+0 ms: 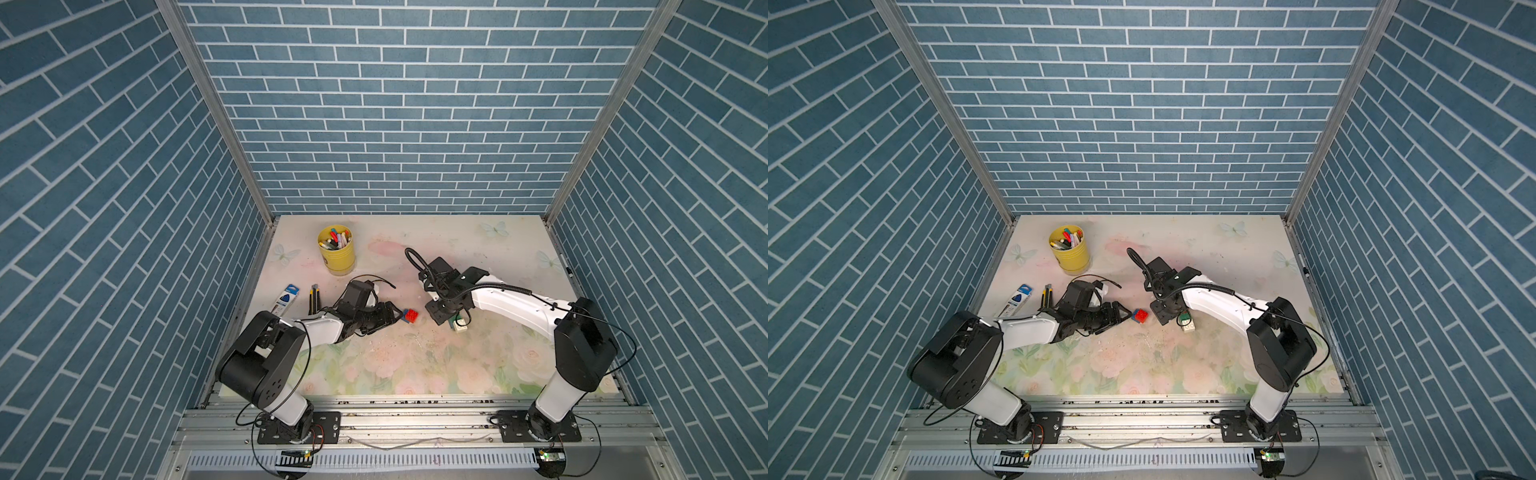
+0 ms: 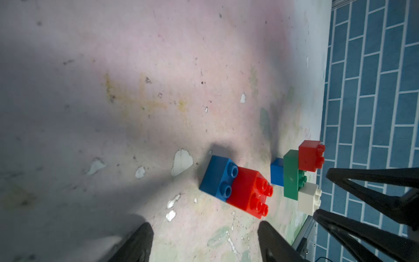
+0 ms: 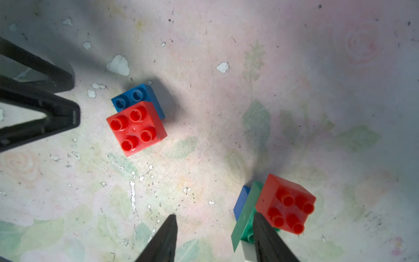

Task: Assemble the letter y with lego
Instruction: Pick up the lego brick from the center of the board.

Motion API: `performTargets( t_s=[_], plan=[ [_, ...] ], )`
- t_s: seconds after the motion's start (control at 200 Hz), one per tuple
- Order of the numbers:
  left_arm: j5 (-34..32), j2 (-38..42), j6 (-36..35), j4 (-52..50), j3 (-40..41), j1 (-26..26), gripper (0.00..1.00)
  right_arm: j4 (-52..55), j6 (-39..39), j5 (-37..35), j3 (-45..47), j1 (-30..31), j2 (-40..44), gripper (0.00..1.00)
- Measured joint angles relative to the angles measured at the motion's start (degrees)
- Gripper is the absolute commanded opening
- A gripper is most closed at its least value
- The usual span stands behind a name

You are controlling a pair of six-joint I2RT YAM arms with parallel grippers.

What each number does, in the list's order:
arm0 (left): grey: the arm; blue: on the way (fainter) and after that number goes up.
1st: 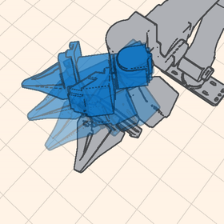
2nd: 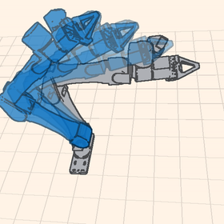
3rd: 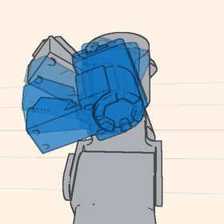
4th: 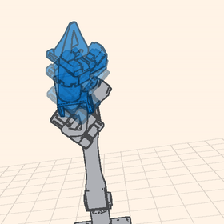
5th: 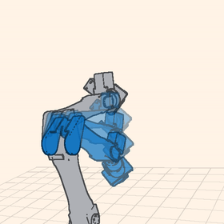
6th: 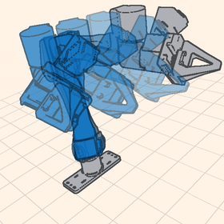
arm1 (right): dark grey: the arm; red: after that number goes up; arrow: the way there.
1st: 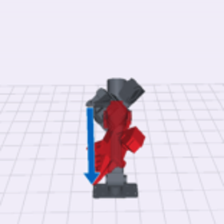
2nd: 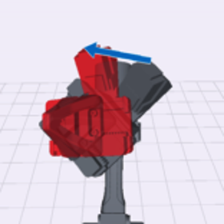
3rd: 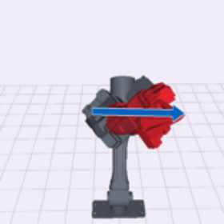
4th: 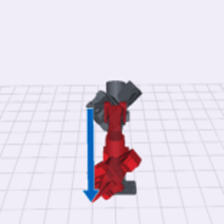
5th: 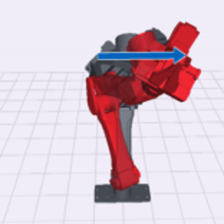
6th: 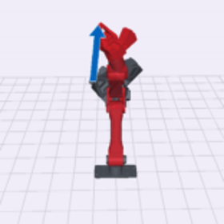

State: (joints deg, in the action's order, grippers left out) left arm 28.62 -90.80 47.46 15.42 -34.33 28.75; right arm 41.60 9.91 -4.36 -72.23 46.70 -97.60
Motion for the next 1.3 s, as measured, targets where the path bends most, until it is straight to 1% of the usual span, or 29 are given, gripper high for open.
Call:
performTargets(
  t_s=[0.125, 0.335, 0.565, 0.755, 1.0, 1.3],
  plan=[
    [1.49, -1.33, 0.15, 2.69, 0.07, 0.00, 0.76, -0.92, 0.39, 0.00, 0.00, -0.17, 0.07, 0.55],
    [2.99, -3.23, -0.74, 2.97, -1.42, 0.04, 0.75, -1.81, 0.81, 0.00, 1.07, -0.63, 0.26, 0.54],
    [3.72, -5.55, -1.29, 3.41, -3.13, 0.15, 0.67, -1.88, 0.90, -0.07, 1.70, -1.01, 0.87, 0.53],
    [2.95, -5.62, -2.86, 1.70, -3.69, 0.35, 0.63, -2.01, 1.62, -0.39, 2.25, -1.66, 1.20, 0.53],
    [2.10, -5.66, -4.59, -0.59, -4.61, 0.52, 0.62, -2.03, 1.86, -0.68, 2.71, -2.45, 1.38, 0.52],
    [2.69, -6.36, -5.57, -2.19, -5.81, 0.57, 0.60, -1.97, 2.51, -1.01, 2.91, -3.08, 3.34, 0.53]
  ],
)
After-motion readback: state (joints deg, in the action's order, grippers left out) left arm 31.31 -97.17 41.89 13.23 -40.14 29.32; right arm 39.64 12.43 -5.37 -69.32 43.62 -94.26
